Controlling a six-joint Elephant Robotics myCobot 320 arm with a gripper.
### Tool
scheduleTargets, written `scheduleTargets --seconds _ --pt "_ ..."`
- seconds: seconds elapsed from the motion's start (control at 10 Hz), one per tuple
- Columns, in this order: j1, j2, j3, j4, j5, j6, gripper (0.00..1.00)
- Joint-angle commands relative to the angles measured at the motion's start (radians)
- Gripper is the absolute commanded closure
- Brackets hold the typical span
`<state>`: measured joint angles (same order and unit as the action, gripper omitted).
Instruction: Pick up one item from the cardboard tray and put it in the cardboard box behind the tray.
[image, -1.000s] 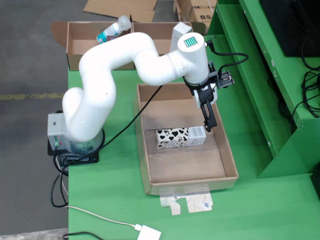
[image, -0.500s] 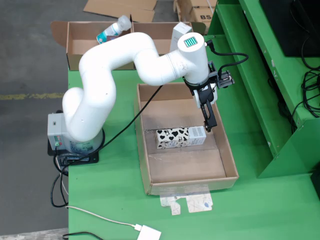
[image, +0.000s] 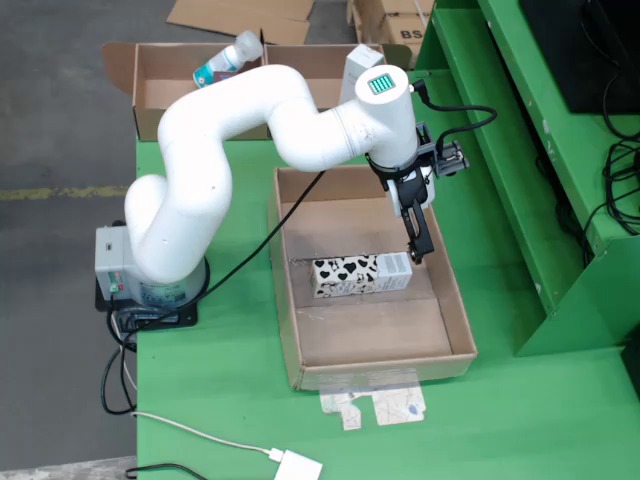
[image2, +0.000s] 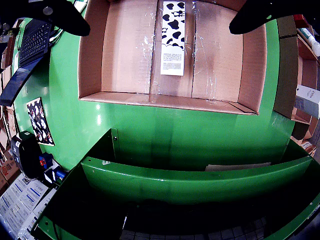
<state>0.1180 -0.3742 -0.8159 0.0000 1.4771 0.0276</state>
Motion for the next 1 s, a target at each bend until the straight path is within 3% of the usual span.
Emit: scheduleTargets --seconds 0.0,0.4,0.9 --pt "0.006 0.023 0.027 0.010 -0.004 0.001 0.00" --pt "0.005 0.035 -0.002 0.035 -0.003 0.002 0.00" --pt "-0.006 -0.085 0.167 -0.016 0.003 -0.012 0.00"
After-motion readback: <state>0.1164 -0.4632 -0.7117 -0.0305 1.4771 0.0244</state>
